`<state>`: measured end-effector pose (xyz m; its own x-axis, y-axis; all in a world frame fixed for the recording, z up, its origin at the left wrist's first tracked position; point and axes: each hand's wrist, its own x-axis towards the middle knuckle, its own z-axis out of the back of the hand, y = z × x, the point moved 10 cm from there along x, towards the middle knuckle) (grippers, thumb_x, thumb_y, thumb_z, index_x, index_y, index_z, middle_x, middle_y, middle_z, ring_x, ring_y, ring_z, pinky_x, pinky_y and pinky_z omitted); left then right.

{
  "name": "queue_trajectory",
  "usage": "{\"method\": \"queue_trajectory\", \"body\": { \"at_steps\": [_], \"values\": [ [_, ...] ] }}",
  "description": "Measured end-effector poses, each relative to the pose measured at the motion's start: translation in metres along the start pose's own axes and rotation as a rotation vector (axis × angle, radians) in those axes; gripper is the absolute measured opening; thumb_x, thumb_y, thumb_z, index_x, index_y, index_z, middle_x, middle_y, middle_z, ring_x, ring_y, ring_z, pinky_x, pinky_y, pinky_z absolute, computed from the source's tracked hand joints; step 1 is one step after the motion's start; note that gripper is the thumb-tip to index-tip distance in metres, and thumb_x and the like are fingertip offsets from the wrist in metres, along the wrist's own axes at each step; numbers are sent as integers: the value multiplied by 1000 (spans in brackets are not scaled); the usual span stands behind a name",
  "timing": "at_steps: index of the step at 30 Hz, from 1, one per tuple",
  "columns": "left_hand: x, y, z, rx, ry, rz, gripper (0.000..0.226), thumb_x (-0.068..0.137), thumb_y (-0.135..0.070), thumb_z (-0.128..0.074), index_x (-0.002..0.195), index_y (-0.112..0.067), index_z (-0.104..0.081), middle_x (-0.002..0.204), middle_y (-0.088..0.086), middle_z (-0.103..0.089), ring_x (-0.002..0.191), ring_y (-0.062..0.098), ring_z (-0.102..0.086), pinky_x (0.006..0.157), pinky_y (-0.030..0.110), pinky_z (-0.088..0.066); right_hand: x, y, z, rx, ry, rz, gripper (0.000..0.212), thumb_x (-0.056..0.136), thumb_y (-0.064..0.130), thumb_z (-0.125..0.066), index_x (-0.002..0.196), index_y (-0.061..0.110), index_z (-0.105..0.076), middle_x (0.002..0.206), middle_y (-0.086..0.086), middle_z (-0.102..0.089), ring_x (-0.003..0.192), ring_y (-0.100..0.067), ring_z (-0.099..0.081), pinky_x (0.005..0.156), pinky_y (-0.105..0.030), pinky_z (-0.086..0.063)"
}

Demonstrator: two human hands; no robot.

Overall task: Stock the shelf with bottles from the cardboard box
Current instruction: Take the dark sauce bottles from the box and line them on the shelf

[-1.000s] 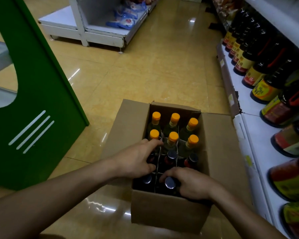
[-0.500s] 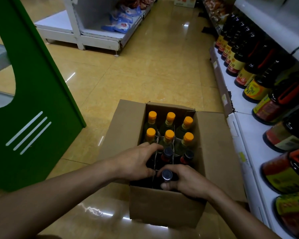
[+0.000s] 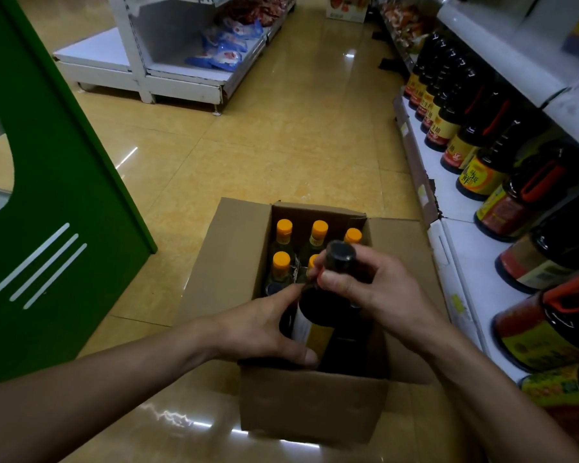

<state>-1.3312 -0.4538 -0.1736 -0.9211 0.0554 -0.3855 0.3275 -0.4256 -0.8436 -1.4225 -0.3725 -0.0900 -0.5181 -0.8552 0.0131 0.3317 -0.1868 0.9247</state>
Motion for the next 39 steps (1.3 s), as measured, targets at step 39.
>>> {"method": "queue_trajectory", "body": {
  "at_steps": [39],
  "values": [
    [14, -39, 34, -642, -388, -224, 87, 66, -36, -91, 136, -50, -42, 129, 3, -69, 120, 24, -68, 102, 47, -55, 31, 36, 38, 392, -236, 35, 58, 77, 23, -78, 131, 26, -56, 108, 2, -77, 101, -19, -76, 78, -29, -61]
  ]
}}
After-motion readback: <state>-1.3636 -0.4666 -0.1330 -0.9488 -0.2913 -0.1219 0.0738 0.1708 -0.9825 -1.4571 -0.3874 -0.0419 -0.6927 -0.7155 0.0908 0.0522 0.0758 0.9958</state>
